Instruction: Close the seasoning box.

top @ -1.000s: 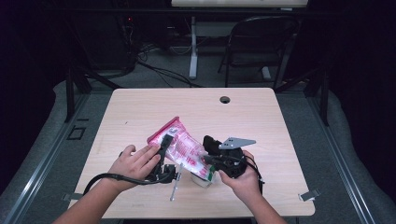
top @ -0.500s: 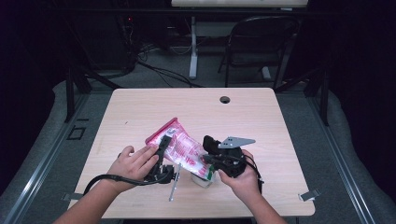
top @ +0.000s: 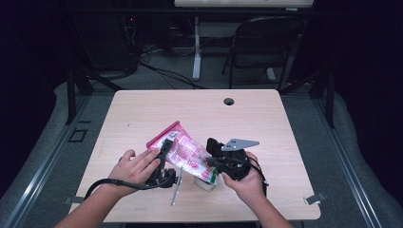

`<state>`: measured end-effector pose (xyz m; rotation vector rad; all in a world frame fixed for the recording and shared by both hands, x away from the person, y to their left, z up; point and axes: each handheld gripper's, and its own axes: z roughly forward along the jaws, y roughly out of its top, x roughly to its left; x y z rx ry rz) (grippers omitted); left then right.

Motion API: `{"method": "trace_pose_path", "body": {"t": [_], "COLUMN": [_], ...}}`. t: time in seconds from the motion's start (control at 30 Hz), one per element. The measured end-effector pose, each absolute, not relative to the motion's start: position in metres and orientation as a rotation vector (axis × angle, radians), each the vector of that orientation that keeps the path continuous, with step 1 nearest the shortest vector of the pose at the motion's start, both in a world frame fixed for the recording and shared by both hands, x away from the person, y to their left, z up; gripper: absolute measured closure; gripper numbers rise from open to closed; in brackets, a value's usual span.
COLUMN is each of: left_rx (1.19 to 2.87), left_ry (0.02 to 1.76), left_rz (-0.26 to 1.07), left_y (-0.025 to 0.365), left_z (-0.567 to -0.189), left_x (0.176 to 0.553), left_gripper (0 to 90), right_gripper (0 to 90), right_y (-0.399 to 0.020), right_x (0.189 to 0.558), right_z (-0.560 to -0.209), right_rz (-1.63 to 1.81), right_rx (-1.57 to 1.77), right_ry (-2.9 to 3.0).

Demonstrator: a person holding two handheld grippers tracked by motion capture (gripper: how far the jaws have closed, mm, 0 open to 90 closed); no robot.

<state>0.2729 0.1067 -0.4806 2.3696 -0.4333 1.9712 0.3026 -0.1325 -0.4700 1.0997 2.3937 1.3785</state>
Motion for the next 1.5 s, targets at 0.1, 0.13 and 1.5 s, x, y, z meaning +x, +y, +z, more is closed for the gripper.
{"method": "trace_pose_path", "body": {"t": [0.1, 0.13, 1.5], "left_rx": [2.370, 2.371, 2.396], "left_ry": [-0.392, -0.385, 0.128], "left_rz": [1.950, 1.948, 1.537], "left_y": [0.108, 0.109, 0.122], "left_z": [-0.480, -0.480, -0.509], "left_x": [0.273, 0.273, 0.275], "left_gripper": [80.1, 80.2, 80.9], "right_gripper": [90.0, 90.0, 90.0], "right_y": [-0.133, -0.134, -0.119], "right_x": [0.303, 0.303, 0.321], "right_z": [-0.465, -0.463, -0.437], "right_rz": [1.389, 1.398, 1.360], "right_rx": [1.090, 1.088, 1.048], "right_ry": [2.396, 2.395, 2.464]}}
